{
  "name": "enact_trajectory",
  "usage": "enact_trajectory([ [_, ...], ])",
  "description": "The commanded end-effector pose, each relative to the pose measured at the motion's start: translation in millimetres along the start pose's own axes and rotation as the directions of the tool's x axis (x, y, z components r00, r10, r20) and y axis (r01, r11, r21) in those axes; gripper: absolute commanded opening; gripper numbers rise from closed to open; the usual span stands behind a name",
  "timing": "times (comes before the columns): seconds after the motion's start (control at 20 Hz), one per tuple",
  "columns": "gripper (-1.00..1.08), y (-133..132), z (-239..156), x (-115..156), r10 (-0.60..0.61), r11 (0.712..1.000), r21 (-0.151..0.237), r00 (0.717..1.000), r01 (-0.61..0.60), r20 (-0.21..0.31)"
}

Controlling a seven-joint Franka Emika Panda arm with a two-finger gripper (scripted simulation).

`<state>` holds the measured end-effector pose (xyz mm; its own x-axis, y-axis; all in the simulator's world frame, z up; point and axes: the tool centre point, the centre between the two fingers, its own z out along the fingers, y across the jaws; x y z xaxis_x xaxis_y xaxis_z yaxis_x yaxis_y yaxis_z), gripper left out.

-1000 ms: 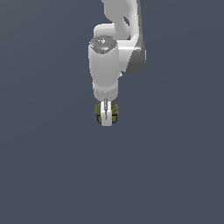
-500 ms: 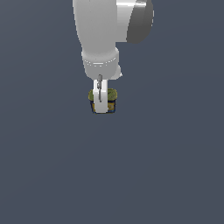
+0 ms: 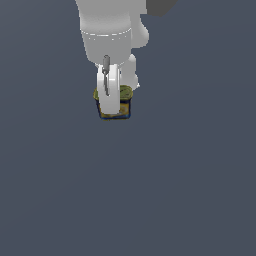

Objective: Pick up the object and move it to a goal position.

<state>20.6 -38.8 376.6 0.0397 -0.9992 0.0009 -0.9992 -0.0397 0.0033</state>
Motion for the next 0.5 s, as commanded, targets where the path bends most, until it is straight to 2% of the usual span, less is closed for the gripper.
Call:
enact_trajectory([
  [0.0, -1.0, -2.8, -12.1, 0.9, -0.001, 1.0, 0.003, 1.0, 0.001, 0.001],
  [0.45, -1.0, -6.7, -23.4, 2.3, -0.001, 1.0, 0.003, 1.0, 0.001, 0.001],
])
